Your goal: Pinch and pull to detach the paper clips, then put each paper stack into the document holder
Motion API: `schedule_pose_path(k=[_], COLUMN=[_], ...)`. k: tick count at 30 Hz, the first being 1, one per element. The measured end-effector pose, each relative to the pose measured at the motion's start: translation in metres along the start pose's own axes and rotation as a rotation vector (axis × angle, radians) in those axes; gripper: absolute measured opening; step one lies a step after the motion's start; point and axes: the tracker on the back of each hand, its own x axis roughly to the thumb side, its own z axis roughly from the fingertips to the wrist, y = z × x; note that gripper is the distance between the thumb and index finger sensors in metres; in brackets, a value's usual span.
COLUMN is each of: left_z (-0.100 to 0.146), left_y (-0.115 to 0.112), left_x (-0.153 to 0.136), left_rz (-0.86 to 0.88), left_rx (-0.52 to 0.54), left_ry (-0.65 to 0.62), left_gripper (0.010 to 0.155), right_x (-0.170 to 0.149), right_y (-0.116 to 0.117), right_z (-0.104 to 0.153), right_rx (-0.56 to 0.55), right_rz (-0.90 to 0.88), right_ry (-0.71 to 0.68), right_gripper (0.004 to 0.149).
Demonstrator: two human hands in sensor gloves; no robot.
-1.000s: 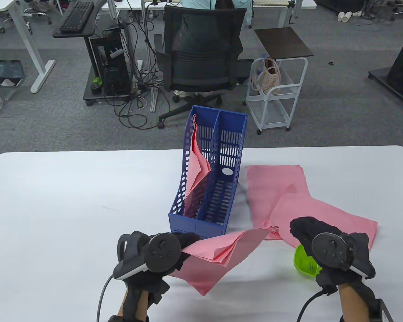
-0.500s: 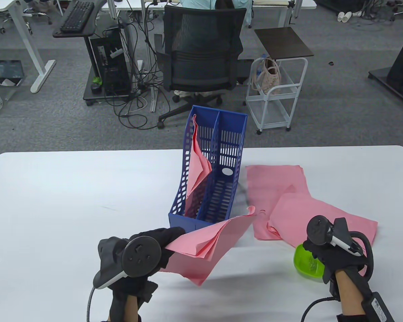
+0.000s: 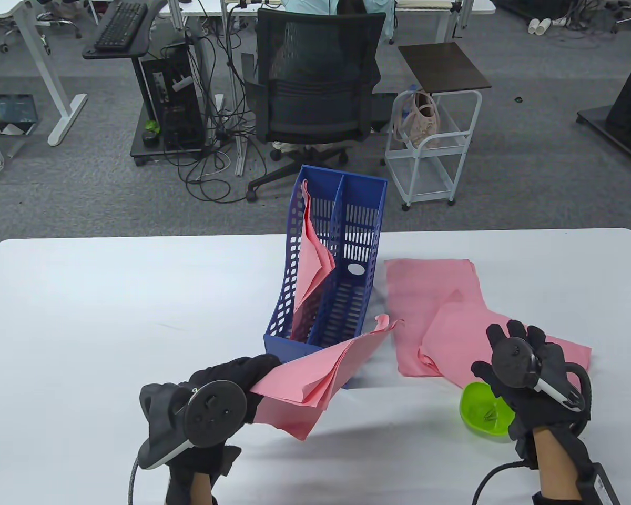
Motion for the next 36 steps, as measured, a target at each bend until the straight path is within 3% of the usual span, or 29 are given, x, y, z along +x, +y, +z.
schedule_pose_path(k=[7, 13, 19, 25, 32, 36], left_z=[0.006, -0.007, -0.031, -0.050, -0.070, -0.083], left_y=[0.034, 0.055, 0.039, 0.004, -0.032, -0.056], left_x=[-0.001, -0.001, 0.015, 0.023, 0.021, 0.012], left_rz=[-0.151, -0.305, -0.381, -0.132, 0.221, 0.431], left_rx=[0.056, 0.111, 0.227, 0.452, 0.493, 0.464], left_ry=[0.174, 0.365, 0.467, 0.423, 0.328, 0.328], left_gripper=[0.042, 0.042, 0.046, 0.050, 0.054, 0.056], right_x=[0.000, -0.002, -0.002, -0.003, -0.003, -0.003], right_y=[-0.012, -0.015, -0.014, -0.015, -0.015, -0.015], right_z=[0.009, 0.010, 0.010, 0.010, 0.011, 0.011], right_rx=[-0.070, -0.084, -0.089, -0.097, -0.106, -0.113], right_rz=[-0.026, -0.047, -0.048, -0.058, -0.055, -0.054], right_ry=[-0.026, -0.030, -0.038, -0.039, -0.045, -0.048], right_gripper=[0.077, 0.077, 0.077, 0.078, 0.077, 0.077])
